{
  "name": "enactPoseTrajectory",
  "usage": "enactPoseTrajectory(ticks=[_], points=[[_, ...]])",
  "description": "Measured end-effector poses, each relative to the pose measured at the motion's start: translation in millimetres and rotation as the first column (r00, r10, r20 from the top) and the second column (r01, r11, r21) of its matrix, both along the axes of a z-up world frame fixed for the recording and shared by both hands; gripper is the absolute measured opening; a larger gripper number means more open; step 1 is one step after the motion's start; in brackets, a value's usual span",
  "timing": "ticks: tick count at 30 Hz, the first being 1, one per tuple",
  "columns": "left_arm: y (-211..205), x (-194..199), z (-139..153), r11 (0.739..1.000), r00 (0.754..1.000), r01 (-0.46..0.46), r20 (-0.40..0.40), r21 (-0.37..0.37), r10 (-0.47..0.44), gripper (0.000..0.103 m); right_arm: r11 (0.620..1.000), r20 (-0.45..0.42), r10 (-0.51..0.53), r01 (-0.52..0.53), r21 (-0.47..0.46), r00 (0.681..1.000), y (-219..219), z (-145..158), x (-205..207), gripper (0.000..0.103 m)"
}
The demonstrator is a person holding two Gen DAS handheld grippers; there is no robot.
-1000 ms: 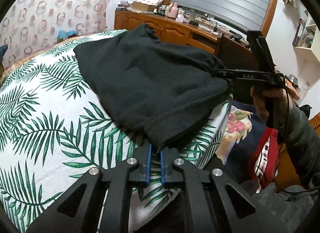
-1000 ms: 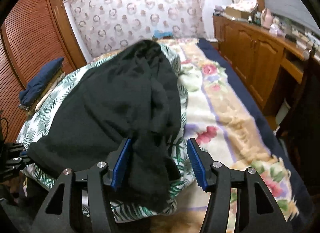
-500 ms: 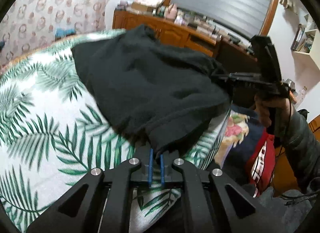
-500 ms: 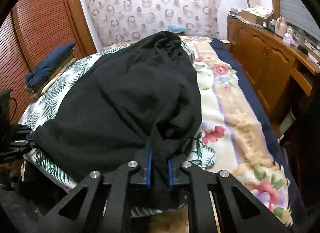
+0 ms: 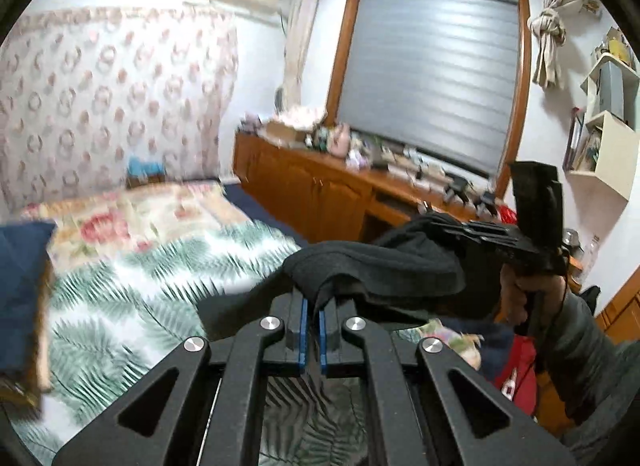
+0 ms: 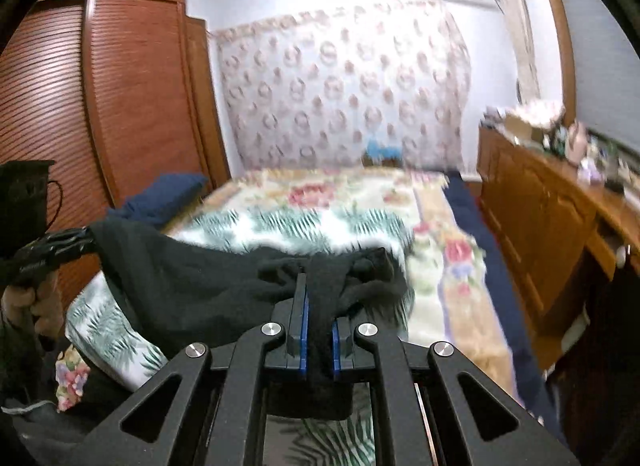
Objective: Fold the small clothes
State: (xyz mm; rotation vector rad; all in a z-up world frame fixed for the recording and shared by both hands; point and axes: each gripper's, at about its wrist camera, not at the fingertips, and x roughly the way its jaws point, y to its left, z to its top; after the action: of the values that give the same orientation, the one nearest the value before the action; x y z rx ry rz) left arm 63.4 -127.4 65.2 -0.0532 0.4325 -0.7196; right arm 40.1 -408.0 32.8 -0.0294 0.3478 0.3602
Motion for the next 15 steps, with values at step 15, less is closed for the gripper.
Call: enactPoseTrajectory(ticks=[15], points=[[64, 100, 126, 0.962, 0.941, -0.273, 0.213, 0.018, 0.263, 0.004, 0.998, 0.161, 0.038, -0.031, -0.05, 0.986, 66, 112, 117, 0.007]])
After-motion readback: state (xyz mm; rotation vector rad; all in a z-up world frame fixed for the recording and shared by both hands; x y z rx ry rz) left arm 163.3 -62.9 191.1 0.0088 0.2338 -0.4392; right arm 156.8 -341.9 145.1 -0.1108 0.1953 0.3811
